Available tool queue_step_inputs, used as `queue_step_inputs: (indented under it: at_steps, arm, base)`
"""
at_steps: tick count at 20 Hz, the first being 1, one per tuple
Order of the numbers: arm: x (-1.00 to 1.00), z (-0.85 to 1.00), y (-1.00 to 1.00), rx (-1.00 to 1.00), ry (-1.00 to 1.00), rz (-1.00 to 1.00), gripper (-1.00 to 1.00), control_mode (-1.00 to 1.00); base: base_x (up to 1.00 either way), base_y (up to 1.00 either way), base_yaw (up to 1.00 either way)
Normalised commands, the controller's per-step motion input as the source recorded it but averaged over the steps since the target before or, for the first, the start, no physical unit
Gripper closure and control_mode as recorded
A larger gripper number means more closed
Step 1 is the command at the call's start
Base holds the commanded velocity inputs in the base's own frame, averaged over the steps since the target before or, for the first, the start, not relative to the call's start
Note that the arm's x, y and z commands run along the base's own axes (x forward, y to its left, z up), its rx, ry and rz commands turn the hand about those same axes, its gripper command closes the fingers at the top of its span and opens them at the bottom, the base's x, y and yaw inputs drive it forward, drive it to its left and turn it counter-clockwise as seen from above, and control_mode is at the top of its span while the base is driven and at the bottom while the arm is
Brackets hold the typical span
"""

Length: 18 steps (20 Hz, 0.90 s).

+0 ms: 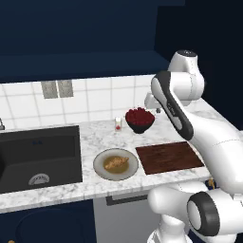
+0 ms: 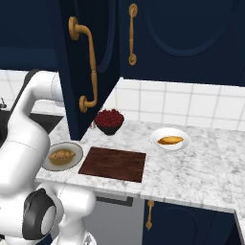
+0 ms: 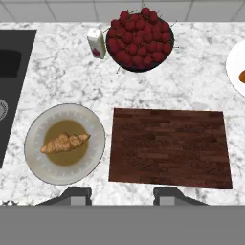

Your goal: From the different types of pastries on the counter, select a croissant and place it on the cutting board. Then retrieve a jar of jam from the cabinet and place it alongside the croissant on the cutting board.

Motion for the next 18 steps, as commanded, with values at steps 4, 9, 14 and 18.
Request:
queue_step_inputs:
  at_steps: [4,9,14,18]
  arm:
    - [-0.14,-0.01,0.4,0.0,0.0,0.01,-1.0,-1.0]
    - [-0.24,0.0,0.98,0.0,0.01,0.0,-1.0,-1.0]
    - [-0.07,-0.22,0.86,-0.03,0.13,-0.03,-1.0,-1.0]
    - [0.04,-0.43,0.58,-0.11,0.07,-0.05,-1.0,-1.0]
  base:
    - [0.0,0.0,0.0]
    - [0.0,0.0,0.0]
    - [0.0,0.0,0.0]
    - [0.0,0.0,0.0]
